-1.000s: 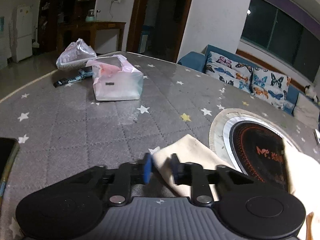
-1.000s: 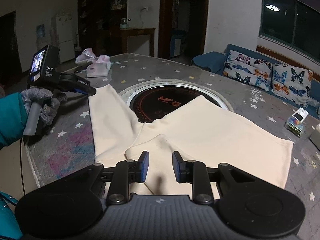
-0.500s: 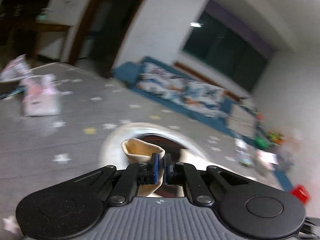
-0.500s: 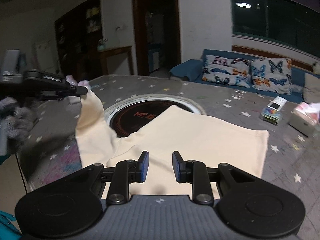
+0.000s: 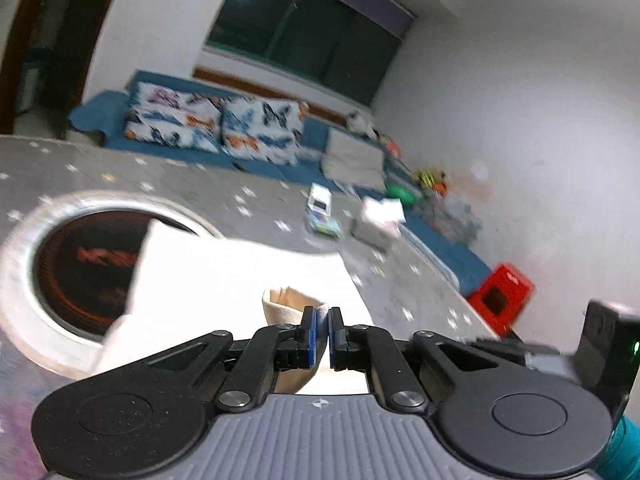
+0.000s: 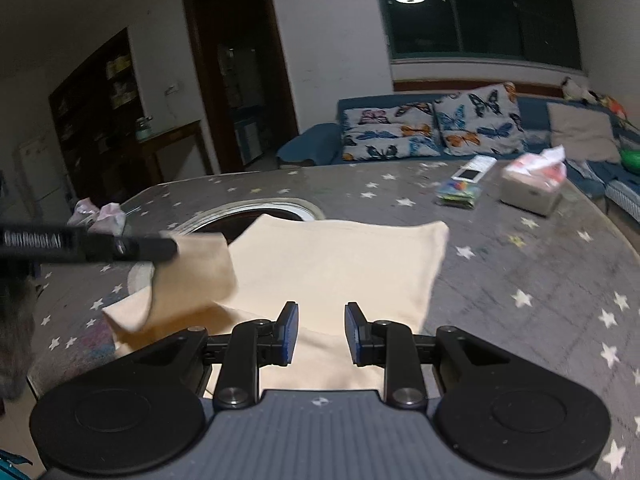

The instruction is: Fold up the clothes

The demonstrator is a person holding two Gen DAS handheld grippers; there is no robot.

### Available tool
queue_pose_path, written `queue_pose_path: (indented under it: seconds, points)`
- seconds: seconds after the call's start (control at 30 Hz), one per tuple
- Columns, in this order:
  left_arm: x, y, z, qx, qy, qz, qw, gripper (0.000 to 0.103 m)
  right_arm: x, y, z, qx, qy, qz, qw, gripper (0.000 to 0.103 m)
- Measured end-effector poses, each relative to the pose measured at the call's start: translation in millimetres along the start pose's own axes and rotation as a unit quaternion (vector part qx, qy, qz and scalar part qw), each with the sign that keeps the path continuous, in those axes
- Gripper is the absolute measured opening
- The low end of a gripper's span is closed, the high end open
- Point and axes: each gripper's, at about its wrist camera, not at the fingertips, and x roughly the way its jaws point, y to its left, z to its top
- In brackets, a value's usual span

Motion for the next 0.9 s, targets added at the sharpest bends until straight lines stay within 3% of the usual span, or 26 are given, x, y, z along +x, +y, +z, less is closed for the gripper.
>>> queue_pose_path:
  seconds: [0.2, 0.27, 0.33, 0.37, 0.5, 0.63, 0.9]
  points:
    - [27.3, -15.1, -25.0, 0.036, 0.047, -0.011, 0.9982, 0.01, 6.4, -8.8, -8.1, 0.02, 0.01, -0.002, 1.0, 0.025]
    - [28.2, -15.9, -30.2, 0.045, 0.055, -0.014, 0.9974, 0.017, 10.0, -8.4, -8.4, 0.023, 0.013, 0.0, 1.0, 0.025]
    - [23.8, -13.1, -32.5, 0.05, 0.056, -0.007, 0.9972, 0.049, 13.4, -6.2, -8.0, 0.025, 0.017, 0.003, 1.0, 0.025]
    - [19.9, -10.7, -32.9, 0.052, 0.051, -0.001, 0.9973, 0.051, 15.3, -4.5, -8.3, 0.026, 0.02, 0.006, 0.999, 0.025]
    - [0.2, 7.8, -32.3, 0.058, 0.034, 0.024, 0.9974, 0.054, 25.4, 4.8, -10.6, 0.024, 0.035, 0.019, 0.999, 0.025]
    - [-18.8, 38.0, -34.0, 0.05, 0.021, 0.074, 0.9957, 0.057, 39.8, 11.4, -13.6, 0.027, 0.055, 0.028, 0.998, 0.025]
    - [-49.0, 87.9, -46.3, 0.044, 0.014, 0.163, 0.9856, 0.058, 62.7, 23.5, -20.6, 0.019, 0.088, 0.018, 0.996, 0.026]
